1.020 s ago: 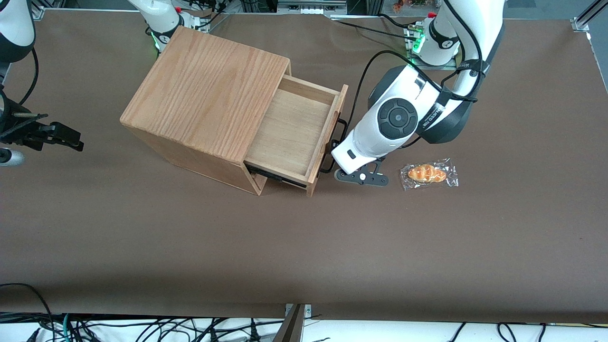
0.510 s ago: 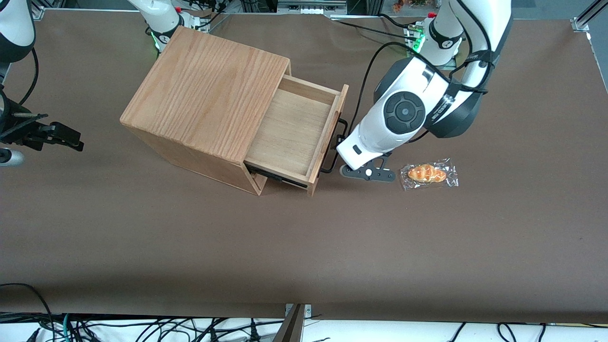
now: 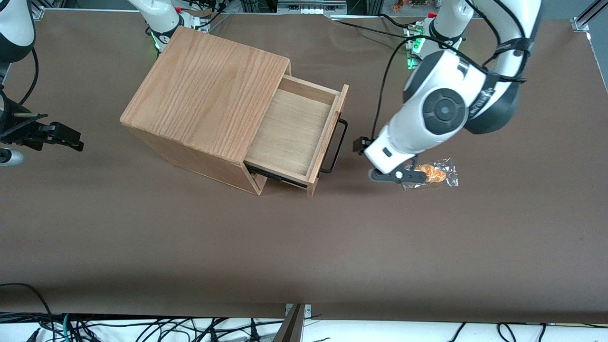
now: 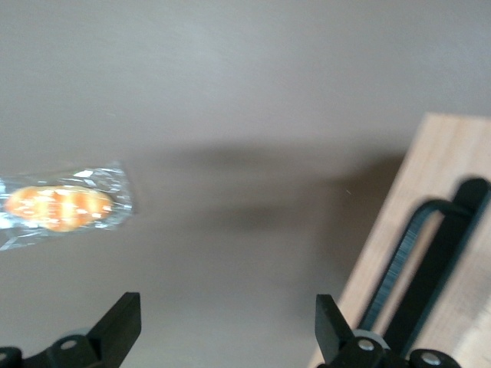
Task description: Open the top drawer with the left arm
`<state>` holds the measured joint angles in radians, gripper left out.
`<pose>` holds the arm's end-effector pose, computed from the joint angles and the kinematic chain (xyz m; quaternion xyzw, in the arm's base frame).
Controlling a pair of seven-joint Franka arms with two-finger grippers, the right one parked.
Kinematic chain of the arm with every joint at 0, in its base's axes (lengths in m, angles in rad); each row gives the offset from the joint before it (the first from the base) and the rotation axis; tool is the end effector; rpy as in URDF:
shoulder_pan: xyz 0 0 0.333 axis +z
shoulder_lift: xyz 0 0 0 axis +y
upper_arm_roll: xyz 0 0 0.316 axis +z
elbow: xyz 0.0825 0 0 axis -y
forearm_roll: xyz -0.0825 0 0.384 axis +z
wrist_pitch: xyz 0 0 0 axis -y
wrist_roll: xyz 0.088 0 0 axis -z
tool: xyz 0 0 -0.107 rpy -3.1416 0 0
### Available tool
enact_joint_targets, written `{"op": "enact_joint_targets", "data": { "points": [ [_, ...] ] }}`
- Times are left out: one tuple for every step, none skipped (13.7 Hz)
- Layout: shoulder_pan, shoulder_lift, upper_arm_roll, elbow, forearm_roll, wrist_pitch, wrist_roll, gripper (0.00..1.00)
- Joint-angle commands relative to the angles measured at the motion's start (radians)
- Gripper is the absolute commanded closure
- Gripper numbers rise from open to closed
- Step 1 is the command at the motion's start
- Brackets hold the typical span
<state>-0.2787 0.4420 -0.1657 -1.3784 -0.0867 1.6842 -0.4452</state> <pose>0.6134 -0.2801 0.4547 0.9947 0.0136 -0.0923 0.0428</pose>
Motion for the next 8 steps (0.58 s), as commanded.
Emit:
{"op": "enact_joint_targets", "data": {
  "points": [
    [0.007, -0.045, 0.086, -0.001, -0.004, -0.03, 0.025, 0.0],
    [0.007, -0.052, 0.115, 0.001, 0.005, -0.032, 0.046, 0.0],
    [0.007, -0.054, 0.147, 0.001, 0.005, -0.031, 0.087, 0.0],
    [0.007, -0.065, 0.185, -0.001, -0.001, -0.031, 0.139, 0.0],
    [0.007, -0.066, 0.227, -0.001, -0.005, -0.031, 0.202, 0.0],
    [0.007, -0.068, 0.268, 0.001, -0.005, -0.031, 0.264, 0.0],
    [0.007, -0.068, 0.303, -0.001, -0.007, -0.031, 0.317, 0.0],
    [0.007, -0.068, 0.345, -0.001, -0.007, -0.031, 0.382, 0.0]
  ]
}}
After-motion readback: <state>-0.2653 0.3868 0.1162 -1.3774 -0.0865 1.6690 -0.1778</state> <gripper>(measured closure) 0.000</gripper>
